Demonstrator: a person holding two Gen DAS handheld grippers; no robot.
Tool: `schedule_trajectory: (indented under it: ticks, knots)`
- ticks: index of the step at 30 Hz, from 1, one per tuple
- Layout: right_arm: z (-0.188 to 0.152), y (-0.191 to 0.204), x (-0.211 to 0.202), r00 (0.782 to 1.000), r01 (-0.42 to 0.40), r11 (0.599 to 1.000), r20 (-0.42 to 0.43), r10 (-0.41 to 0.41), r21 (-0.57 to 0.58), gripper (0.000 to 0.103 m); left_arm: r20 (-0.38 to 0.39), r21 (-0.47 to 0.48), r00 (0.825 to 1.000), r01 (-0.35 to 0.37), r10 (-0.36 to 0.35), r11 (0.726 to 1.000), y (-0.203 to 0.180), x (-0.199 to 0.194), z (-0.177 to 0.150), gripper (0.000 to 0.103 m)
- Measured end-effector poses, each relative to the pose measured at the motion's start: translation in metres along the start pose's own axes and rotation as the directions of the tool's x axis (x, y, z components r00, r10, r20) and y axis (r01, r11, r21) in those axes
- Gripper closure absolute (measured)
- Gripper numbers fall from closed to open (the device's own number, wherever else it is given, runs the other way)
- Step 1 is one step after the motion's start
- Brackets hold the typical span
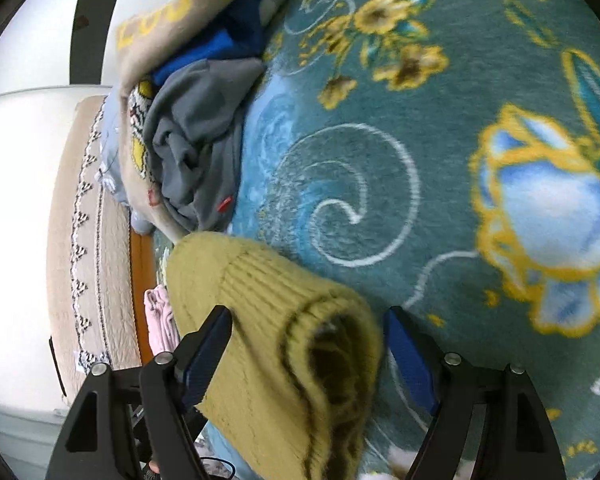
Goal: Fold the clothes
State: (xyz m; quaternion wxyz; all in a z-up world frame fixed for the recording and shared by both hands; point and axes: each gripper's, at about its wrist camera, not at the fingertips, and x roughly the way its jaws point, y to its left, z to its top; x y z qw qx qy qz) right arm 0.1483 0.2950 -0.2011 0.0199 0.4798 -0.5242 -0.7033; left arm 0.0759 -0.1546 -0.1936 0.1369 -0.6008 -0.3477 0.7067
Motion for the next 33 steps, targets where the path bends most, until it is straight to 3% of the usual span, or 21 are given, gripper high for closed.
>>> schedule_trajectory:
  ticks: [2,4,6,11,18,22,25,27,33]
  knots:
    - [0.001,0.003,0.004,1.000,-0.007,1.000,-0.003,0.007,-0.003,0.025,0.005,-0.005,1.000,0.003,-0.003,1.000,0.001,-0.005,-0.002,0.070]
    - [0.003,0.006,0.007,1.000,-0.014,1.000,-0.006,0.014,-0.006,0.035,0.008,-0.007,1.000,-0.001,0.001,1.000,0.001,-0.010,-0.004,0.070]
    - [0.004,0.008,0.011,1.000,-0.021,1.000,-0.009,0.020,-0.010,0.056,0.008,-0.012,1.000,-0.004,0.004,1.000,0.002,-0.012,-0.005,0.070]
    - [0.009,0.035,0.015,0.999,-0.007,0.996,-0.034,0.004,-0.094,0.072,0.029,-0.012,0.999,-0.022,0.022,1.000,0.000,-0.016,-0.008,0.071]
    - [0.008,0.108,0.050,0.987,-0.084,0.954,-0.153,0.041,-0.287,0.074,0.183,0.011,0.982,-0.054,0.051,0.998,-0.002,-0.066,-0.019,0.072]
    - [0.006,0.142,0.086,0.970,-0.103,0.921,-0.242,0.010,-0.376,0.074,0.243,-0.033,0.965,-0.095,0.100,0.995,0.014,-0.093,-0.030,0.072]
    - [0.011,0.160,0.110,0.961,-0.074,0.897,-0.270,-0.052,-0.437,0.075,0.233,-0.155,0.968,-0.054,0.090,0.986,0.037,-0.098,-0.030,0.072]
    - [0.018,0.160,0.124,0.957,-0.037,0.897,-0.273,-0.095,-0.440,0.075,0.212,-0.215,0.971,-0.063,0.110,0.975,0.048,-0.092,-0.028,0.072]
    - [0.024,0.136,0.139,0.951,0.024,0.920,-0.275,-0.141,-0.390,0.075,0.156,-0.280,0.974,-0.119,0.167,0.953,0.062,-0.074,-0.019,0.071]
